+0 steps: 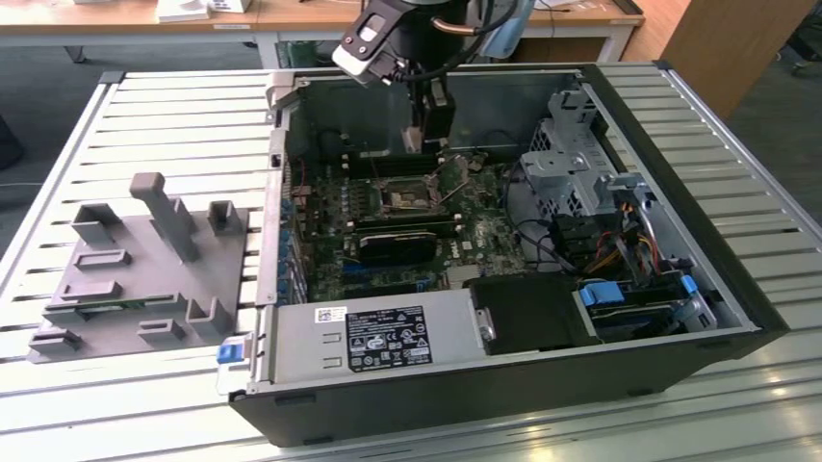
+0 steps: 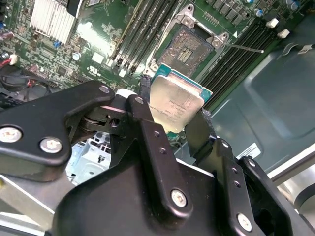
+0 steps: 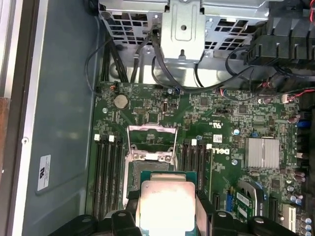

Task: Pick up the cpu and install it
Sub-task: 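Place the cpu into insertion slot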

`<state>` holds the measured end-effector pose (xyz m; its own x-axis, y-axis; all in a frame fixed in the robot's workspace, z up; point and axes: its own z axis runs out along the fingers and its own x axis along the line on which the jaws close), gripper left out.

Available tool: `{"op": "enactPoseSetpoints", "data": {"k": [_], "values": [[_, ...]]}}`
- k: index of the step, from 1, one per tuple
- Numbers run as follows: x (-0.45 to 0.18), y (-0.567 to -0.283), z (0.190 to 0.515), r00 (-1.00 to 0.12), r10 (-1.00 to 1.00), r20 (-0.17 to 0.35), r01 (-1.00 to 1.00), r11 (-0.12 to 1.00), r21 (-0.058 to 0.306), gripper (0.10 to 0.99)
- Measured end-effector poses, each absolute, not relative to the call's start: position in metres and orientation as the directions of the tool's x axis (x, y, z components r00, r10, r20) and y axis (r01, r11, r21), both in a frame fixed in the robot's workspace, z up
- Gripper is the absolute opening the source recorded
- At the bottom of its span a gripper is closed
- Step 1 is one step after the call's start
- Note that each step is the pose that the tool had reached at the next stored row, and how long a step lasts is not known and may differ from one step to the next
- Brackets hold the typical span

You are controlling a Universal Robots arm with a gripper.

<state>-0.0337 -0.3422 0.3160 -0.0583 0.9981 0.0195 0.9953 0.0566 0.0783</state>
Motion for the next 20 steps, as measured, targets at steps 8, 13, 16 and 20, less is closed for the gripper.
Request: {"op": "enactPoseSetpoints", "data": {"k": [8,13,16,20], "values": [[-0.034,-0.338,0.308,-0.042,0.999,0.019,0.996,0.040,0.078,0.533],[-0.034,-0.338,0.305,-0.039,0.999,0.019,0.996,0.038,0.078,0.533],[-0.034,-0.338,0.304,-0.039,0.999,0.019,0.996,0.038,0.078,0.533],[-0.034,-0.338,0.303,-0.039,0.999,0.019,0.996,0.038,0.078,0.533]]}}
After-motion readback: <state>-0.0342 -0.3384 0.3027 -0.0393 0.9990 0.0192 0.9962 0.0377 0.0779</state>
